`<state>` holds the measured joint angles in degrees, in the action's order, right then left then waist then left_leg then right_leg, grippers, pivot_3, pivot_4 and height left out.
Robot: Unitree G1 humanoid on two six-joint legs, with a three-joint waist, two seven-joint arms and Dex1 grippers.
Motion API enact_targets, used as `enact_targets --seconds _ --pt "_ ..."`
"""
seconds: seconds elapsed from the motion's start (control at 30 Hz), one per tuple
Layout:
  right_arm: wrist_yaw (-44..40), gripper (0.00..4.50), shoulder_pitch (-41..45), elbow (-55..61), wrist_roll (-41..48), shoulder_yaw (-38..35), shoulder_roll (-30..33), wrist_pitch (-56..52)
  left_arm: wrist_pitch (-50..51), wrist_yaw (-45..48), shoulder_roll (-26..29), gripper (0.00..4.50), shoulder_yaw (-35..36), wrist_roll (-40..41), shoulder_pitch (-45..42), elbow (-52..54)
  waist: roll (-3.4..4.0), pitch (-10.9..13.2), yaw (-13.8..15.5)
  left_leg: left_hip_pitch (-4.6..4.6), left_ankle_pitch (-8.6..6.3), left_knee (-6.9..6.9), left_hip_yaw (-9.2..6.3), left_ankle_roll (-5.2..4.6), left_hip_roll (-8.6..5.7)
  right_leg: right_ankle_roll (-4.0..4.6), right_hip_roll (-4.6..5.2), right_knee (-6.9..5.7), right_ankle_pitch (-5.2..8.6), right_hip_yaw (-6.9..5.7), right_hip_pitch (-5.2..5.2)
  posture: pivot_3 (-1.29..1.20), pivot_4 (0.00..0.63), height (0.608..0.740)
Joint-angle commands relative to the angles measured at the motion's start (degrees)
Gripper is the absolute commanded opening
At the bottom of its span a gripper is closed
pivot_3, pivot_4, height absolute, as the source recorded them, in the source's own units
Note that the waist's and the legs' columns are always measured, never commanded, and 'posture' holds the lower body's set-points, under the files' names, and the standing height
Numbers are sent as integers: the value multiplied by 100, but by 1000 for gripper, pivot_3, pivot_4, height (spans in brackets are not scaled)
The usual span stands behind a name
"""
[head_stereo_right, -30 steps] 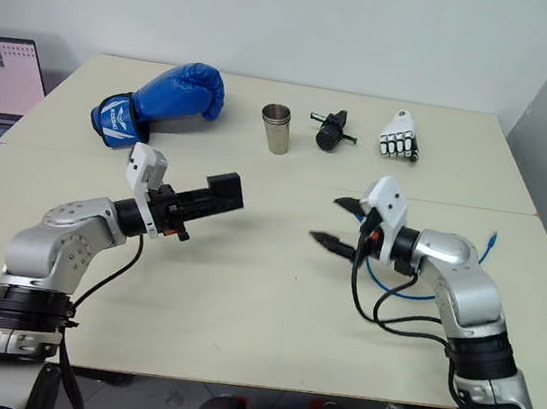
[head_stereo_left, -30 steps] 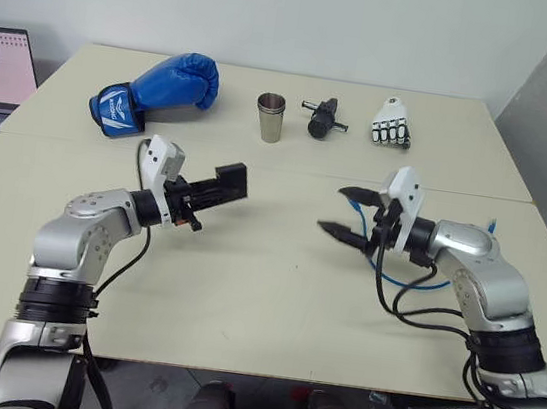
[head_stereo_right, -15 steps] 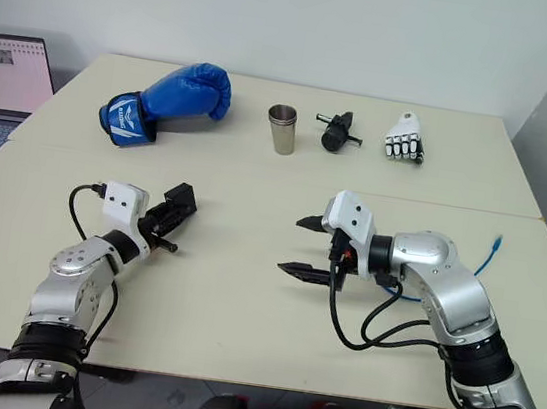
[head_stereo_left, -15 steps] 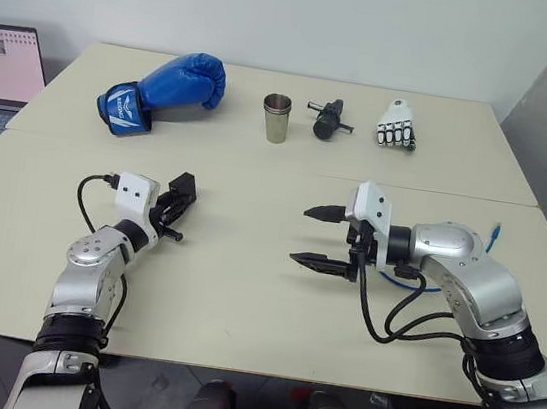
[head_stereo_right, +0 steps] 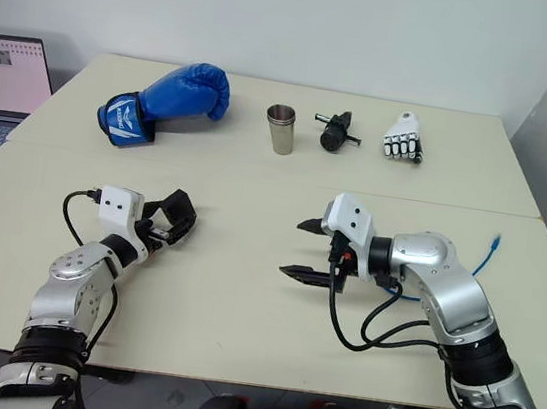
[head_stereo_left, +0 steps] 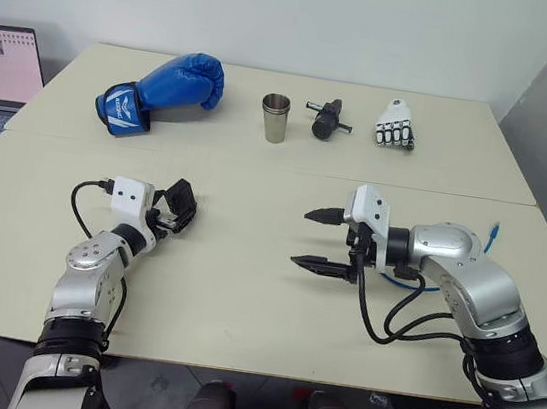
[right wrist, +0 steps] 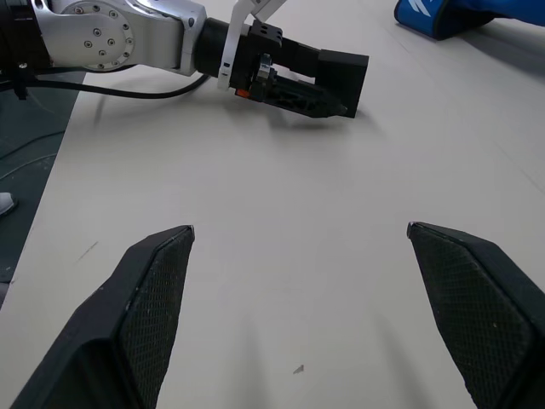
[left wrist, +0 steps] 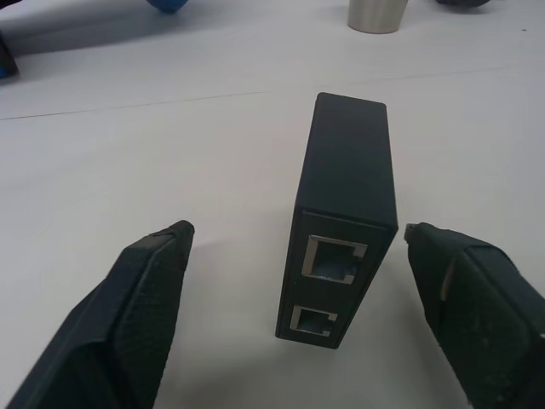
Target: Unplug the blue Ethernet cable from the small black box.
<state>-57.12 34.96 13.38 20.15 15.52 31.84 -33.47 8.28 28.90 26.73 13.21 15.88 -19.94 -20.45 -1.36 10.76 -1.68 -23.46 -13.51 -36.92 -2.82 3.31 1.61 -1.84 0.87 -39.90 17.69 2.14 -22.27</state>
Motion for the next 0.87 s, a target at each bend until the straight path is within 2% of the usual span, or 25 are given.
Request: enact_targets --seconds 0.03,0.23,0.33,0.43,0.6,0.7,0.87 --pt "-61 4251 32 208 -12 -51 94 31 84 41 161 4442 45 -2 178 617 0 0 0 0 0 0 0 0 0 0 0 0 0 0 0 0 150 740" --pt "-112 4251 -310 681 478 -521 411 -502 938 506 713 4442 92 317 952 2329 0 0 -10 -1 0 3 -3 0 6 1 1 3 0 4 1 0 150 740" --pt "1 4251 -471 901 898 -1014 600 -903 1313 955 1399 4442 66 234 1222 2759 0 0 -12 -1 0 4 -6 0 6 1 5 3 1 7 2 0 150 740" --pt "-40 4251 -550 963 1248 -1508 895 -1166 1720 1491 2057 4442 321 522 1233 2810 1 1 -12 4 0 6 -2 0 2 1 1 1 1 3 4 0 150 740" --pt "-373 4251 -639 822 1581 -2149 1628 -1292 1769 2452 2949 4442 694 818 1034 2338 0 5 -12 4 0 8 15 0 5 1 -6 5 2 -5 4 0 150 740" --pt "-512 4251 -705 707 1572 -2243 1930 -1221 1814 2755 3150 4442 729 955 876 2162 0 5 -13 6 0 14 28 0 7 2 -7 6 4 -3 1 0 150 740" --pt "-594 4251 -701 657 1623 -2266 2094 -1206 1921 3298 3342 4442 569 1115 738 2102 0 5 -18 5 -1 14 43 0 9 2 -6 7 4 5 -1 0 150 740"
